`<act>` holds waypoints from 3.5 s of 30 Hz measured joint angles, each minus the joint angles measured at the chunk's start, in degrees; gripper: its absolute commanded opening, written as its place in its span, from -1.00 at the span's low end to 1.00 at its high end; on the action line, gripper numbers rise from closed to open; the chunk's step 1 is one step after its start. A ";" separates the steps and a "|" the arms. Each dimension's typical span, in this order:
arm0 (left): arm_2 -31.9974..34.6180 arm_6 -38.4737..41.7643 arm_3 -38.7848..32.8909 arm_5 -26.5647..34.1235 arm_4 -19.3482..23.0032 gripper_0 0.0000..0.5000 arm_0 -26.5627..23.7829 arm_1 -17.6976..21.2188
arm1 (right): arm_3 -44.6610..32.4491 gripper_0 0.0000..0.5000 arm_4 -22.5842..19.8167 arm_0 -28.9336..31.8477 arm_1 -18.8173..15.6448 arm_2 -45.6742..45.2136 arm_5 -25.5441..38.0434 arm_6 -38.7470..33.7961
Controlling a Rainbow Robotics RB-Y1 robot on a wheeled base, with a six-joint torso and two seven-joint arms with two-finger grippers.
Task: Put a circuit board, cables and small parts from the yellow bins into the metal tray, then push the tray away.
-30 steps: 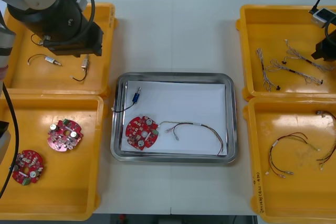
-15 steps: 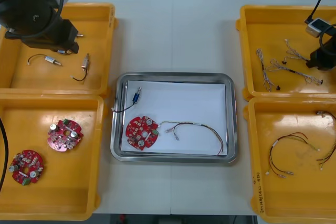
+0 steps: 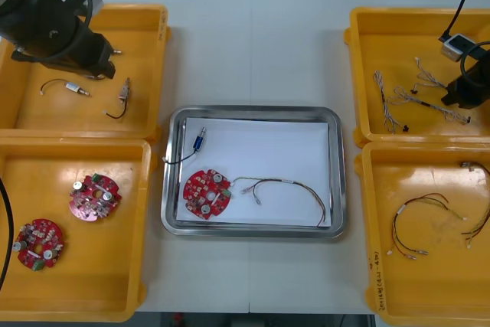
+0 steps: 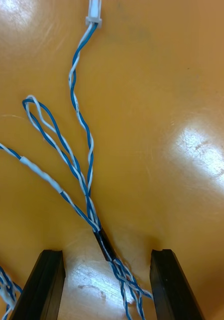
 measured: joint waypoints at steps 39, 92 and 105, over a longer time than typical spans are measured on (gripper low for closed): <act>6.31 -26.88 32.46 -19.93 -5.52 1.00 -11.70 0.00 | -21.44 -1.00 2.87 1.38 0.06 0.04 20.87 -0.05; 14.33 -35.59 58.95 -44.02 -12.25 1.00 -18.42 0.10 | -84.22 -1.00 -16.14 10.28 4.33 17.03 47.82 -19.95; 14.33 -35.60 58.96 -45.18 -12.25 1.00 -18.32 0.20 | -87.51 -1.00 -16.64 10.28 7.89 28.58 47.83 -21.79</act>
